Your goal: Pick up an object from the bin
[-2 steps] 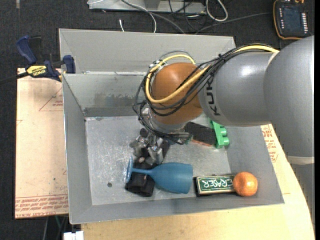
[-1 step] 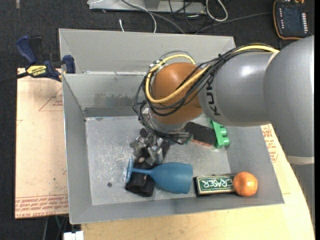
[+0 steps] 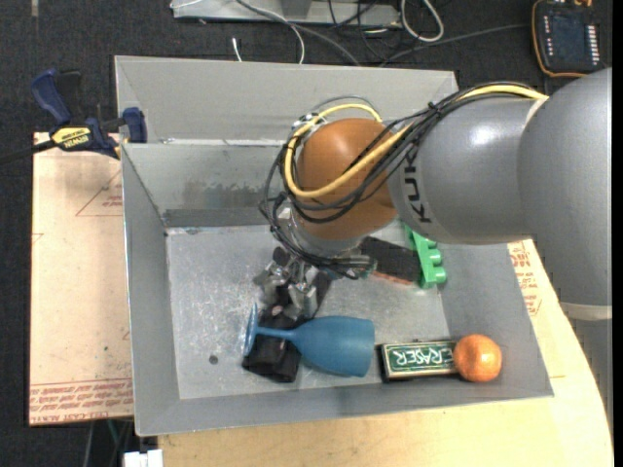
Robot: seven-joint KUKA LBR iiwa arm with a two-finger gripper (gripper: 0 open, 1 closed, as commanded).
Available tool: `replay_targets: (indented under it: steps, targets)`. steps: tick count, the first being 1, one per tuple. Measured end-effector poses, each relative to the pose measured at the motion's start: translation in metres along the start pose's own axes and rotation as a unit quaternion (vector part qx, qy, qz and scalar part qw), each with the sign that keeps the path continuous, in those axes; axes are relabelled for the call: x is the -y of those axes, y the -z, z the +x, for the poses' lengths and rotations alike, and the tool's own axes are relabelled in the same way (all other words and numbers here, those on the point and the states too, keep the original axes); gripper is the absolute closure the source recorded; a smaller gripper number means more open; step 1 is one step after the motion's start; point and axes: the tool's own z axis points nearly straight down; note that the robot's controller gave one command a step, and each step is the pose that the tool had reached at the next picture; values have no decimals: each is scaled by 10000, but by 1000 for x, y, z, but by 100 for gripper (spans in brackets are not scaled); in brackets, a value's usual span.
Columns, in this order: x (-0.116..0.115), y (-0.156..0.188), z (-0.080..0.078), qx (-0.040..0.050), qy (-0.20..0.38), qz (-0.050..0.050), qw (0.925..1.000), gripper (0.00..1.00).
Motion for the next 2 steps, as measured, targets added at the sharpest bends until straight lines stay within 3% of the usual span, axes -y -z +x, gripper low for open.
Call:
replay_targets:
  steps: [2]
  targets:
    - [-1,25,0,-4,-13,-15,10000,100]
